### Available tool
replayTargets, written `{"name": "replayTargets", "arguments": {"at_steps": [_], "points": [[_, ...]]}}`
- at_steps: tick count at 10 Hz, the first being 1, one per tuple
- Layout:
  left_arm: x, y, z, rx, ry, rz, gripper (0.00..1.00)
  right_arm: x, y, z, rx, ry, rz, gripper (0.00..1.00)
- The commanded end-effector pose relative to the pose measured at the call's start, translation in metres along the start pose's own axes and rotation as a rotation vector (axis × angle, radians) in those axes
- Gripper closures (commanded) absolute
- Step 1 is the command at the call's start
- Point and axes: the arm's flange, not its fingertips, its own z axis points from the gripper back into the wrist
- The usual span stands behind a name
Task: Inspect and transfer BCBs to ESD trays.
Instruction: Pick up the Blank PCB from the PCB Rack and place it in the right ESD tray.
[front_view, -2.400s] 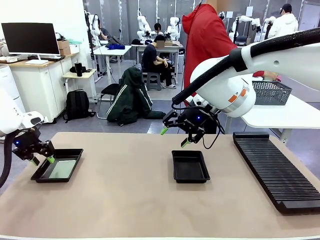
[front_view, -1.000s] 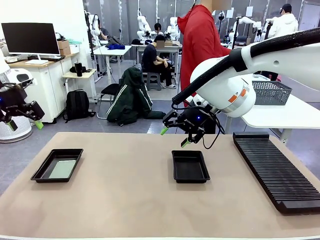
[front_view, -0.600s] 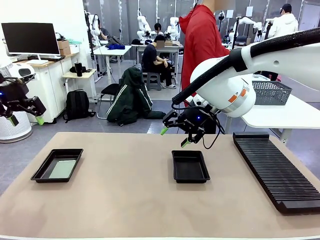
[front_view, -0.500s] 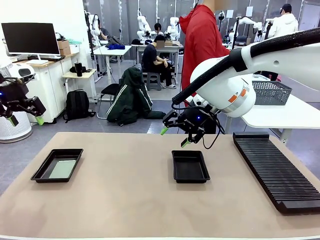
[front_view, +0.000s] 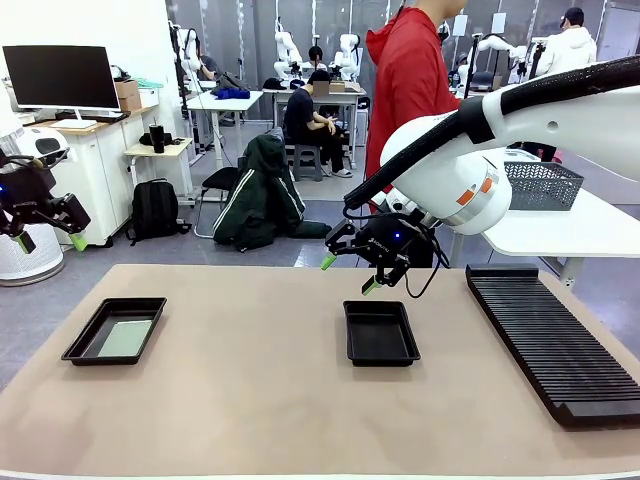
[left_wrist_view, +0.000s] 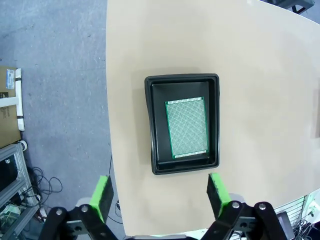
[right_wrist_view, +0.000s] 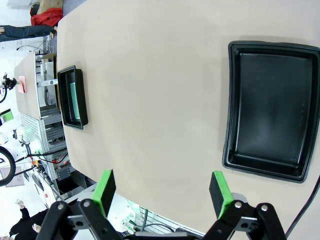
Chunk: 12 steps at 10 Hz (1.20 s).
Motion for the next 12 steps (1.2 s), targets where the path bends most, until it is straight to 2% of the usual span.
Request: {"name": "replayTargets", "arguments": {"at_steps": [1,12], "points": [[-0.0001,-0.0004,-0.0010,0.000,-0.002,0.000,0.00,-0.0004,0.0006,-0.0001,-0.003,-0.008,-0.012,0.00],[-0.0001,-0.0004,-0.0010,0.000,-0.002,0.000,0.00,-0.0004,0.0006,-0.0001,-0.003,-0.008,-0.012,0.00]]}}
